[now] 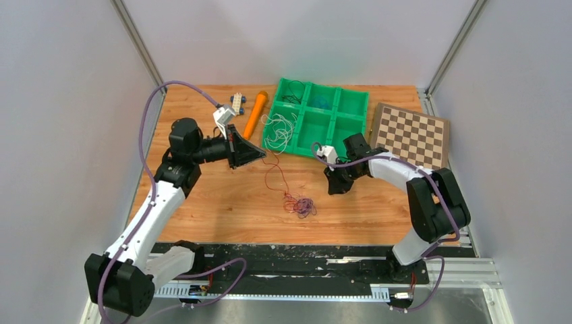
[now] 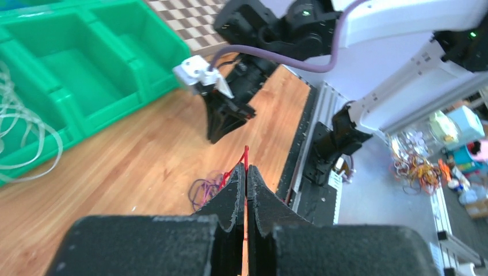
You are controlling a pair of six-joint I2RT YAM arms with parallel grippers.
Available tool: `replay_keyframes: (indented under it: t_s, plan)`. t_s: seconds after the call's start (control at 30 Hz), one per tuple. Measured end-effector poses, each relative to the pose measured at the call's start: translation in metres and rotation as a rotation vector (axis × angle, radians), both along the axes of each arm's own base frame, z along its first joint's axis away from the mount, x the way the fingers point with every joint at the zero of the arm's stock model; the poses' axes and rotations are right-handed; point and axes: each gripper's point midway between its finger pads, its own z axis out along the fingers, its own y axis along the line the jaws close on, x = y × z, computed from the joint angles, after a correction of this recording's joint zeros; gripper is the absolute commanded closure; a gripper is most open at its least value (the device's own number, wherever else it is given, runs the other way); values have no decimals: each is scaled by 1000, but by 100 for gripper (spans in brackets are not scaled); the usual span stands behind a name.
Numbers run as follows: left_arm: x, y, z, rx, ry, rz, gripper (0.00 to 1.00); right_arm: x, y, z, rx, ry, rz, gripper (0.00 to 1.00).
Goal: Untangle the cables
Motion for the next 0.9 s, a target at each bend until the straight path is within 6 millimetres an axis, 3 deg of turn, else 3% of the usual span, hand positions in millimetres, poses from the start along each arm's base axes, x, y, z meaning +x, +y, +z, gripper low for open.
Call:
replay_keyframes:
  t_s: [0.13,0.23,0.33,0.4,0.53,0.63,0.7,0.8,0.9]
  plan:
    - [19,27,-10,10,50,101,100,5,-27,-14,-69,-10,-42,92]
    - [30,48,-18,21,90,175,100,12,-43,-17,-108,-27,-63,82]
    - [35,61,-25,37,106,217,100,10,-49,-16,-117,-6,-78,39]
    - [34,62,-27,38,116,212,100,9,-40,-6,-62,18,-78,22]
    - [27,54,-27,32,128,167,100,22,2,44,112,-63,-76,11]
    - [23,48,-25,24,138,145,100,26,56,95,278,-184,-12,9]
    - [22,46,-24,17,147,140,100,23,89,117,370,-231,34,7]
    - [22,46,-21,5,164,143,100,17,139,132,485,-259,84,6]
    - [24,45,-14,-7,183,149,100,6,184,123,560,-235,104,8]
